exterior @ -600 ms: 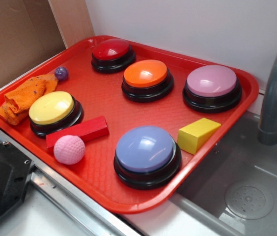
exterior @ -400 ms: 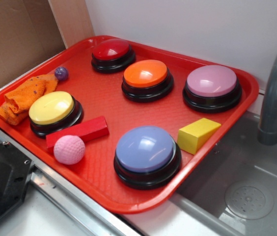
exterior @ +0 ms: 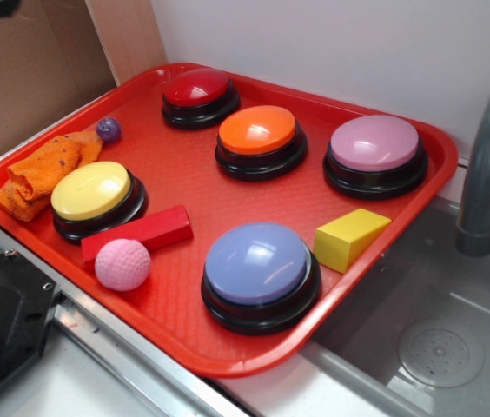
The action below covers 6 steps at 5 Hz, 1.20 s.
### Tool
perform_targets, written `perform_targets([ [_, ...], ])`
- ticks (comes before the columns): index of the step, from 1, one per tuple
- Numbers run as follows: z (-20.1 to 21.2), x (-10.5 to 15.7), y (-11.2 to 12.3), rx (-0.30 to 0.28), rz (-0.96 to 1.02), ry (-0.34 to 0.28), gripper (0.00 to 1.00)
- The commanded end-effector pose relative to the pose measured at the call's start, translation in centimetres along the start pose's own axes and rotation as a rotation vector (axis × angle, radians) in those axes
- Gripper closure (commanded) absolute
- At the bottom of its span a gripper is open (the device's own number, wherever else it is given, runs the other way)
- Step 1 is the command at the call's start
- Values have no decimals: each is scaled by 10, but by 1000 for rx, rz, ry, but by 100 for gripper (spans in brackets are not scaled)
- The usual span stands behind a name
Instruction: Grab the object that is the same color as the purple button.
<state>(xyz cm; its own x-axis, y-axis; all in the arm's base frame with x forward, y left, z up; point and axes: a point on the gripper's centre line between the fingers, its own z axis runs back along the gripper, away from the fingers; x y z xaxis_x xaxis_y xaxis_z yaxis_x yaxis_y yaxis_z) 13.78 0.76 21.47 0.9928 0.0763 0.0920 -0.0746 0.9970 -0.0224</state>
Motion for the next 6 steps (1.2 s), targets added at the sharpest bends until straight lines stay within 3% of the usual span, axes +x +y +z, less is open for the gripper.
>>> perform_targets([
  [1, -49, 42, 61, 7, 97, -38, 0],
  [2, -87, 60, 94, 47, 195, -95, 0],
  [3, -114, 69, 115, 82, 239, -96, 0],
  [4, -140, 82, 129, 125, 217, -70, 0],
  [6, -168, 99, 131, 196, 225, -56, 0],
])
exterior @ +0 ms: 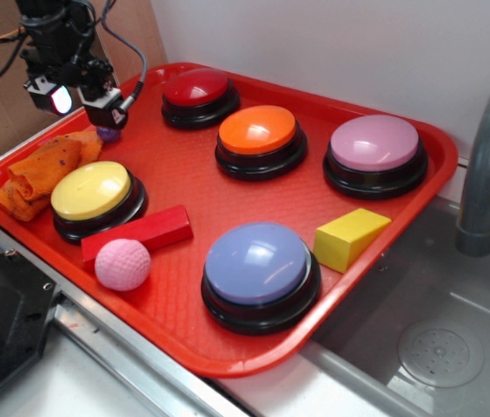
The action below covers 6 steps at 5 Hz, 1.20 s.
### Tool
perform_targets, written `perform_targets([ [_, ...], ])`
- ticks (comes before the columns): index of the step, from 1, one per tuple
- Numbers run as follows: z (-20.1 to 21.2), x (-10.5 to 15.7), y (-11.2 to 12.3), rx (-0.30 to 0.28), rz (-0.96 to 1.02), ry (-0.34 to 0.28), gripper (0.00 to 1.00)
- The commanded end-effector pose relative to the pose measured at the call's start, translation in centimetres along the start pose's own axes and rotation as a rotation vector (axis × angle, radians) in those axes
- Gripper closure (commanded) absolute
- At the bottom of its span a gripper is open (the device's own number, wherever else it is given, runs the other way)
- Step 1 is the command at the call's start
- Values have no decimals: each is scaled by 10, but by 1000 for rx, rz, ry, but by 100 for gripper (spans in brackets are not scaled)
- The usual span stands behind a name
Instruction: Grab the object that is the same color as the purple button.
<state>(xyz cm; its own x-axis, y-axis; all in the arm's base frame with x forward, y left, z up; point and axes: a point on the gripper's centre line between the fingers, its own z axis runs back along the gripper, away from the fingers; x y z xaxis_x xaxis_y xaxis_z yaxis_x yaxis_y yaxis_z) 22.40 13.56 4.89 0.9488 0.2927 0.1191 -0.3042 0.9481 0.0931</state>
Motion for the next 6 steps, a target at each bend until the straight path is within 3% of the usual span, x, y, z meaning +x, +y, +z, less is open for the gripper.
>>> perform_targets([
  [1, -4, 27, -4, 60, 8, -42, 0],
  [2, -12, 30, -8, 109, 17, 14, 27],
  [3, -17, 28, -5, 136, 43, 39, 89],
  [5, -20, 27, -5, 132, 83, 72, 100],
  [6, -3, 28, -12, 123, 84, 60, 100],
])
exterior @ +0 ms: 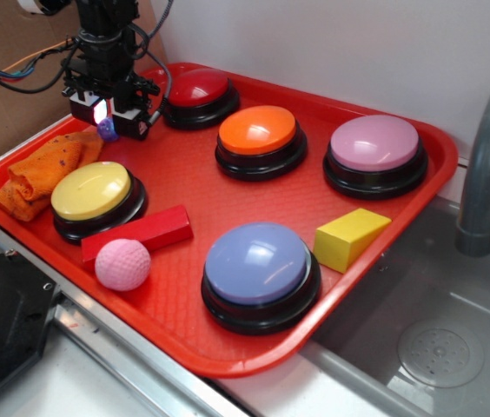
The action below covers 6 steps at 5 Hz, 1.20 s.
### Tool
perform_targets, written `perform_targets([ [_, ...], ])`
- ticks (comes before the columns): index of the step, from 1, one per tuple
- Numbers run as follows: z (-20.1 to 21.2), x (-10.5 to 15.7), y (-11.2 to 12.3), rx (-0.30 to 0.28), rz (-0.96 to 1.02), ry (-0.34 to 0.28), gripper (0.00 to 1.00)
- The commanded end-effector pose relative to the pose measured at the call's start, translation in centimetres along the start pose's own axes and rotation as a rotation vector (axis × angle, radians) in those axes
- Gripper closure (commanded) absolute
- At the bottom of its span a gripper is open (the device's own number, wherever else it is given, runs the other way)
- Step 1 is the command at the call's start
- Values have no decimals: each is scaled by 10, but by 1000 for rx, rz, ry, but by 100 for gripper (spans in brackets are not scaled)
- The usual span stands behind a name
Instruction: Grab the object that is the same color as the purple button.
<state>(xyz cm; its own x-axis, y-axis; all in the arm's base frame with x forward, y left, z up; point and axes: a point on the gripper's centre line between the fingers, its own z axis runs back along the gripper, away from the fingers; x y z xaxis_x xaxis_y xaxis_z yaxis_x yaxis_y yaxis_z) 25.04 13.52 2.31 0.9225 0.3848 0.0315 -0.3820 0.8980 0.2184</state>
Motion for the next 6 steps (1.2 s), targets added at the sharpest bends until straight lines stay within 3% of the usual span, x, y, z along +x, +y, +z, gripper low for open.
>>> perform_targets([
  [1, 62, -2, -3, -82, -11, -59, 100],
  [3, 135, -15, -36, -159, -193, -161, 100],
  [4, 152, -25, -61, -209, -302, -182, 100],
  [5, 153, -35, -88, -241, -440, -163, 100],
  [6, 148, -40, -93, -275, -457, -144, 100],
])
